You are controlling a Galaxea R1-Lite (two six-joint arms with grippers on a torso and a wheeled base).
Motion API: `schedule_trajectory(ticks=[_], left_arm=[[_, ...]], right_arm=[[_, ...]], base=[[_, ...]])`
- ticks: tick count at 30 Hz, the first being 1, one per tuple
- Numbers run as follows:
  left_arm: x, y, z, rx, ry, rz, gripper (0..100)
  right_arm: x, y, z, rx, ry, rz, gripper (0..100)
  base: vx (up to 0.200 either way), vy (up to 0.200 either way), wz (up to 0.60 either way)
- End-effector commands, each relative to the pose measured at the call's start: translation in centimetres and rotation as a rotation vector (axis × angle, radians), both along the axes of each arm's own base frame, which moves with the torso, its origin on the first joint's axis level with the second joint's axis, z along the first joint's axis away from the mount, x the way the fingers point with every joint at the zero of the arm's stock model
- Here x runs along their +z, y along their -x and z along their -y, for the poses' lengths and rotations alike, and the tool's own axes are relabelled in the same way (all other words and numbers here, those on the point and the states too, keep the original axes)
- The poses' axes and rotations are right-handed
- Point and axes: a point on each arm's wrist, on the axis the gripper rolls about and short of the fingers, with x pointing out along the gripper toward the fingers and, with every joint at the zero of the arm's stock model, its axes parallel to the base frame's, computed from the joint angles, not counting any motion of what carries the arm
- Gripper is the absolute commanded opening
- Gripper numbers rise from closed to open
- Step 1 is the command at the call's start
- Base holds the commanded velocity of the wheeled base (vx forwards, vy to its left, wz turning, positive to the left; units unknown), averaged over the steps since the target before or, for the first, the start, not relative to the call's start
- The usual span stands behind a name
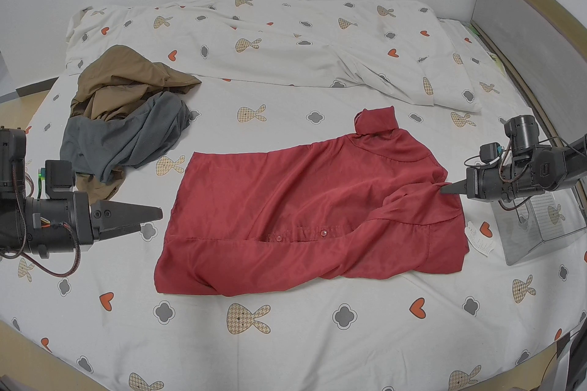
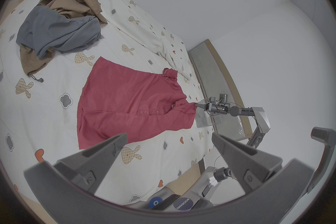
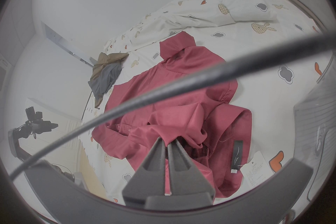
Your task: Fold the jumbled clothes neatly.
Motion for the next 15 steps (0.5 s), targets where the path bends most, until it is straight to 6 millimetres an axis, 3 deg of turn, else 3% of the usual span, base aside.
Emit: schedule_trajectory(ticks=[1,2,9,15], left_arm=[[-0.1,-0.1,0.0,0.0,0.0,-0.006,100],[-0.2,-0.1,0.0,0.0,0.0,-0.008,100],[-0.3,-0.2,0.0,-0.001,-0.001,-0.014,100],[-0.4,-0.2,0.0,-0.002,-0.001,-0.016,100]], right_arm=[[-1.1,-0.6,-0.1,-0.003,0.004,-0.027,0],[-1.1,-0.6,-0.1,-0.003,0.004,-0.025,100],[-1.2,-0.2,0.5,-0.011,-0.001,-0.032,100],[-2.2,1.7,2.6,-0.066,-0.002,-0.08,100]], base=[[0.0,0.0,0.0],[0.0,0.0,0.0],[0.0,0.0,0.0],[0.0,0.0,0.0]])
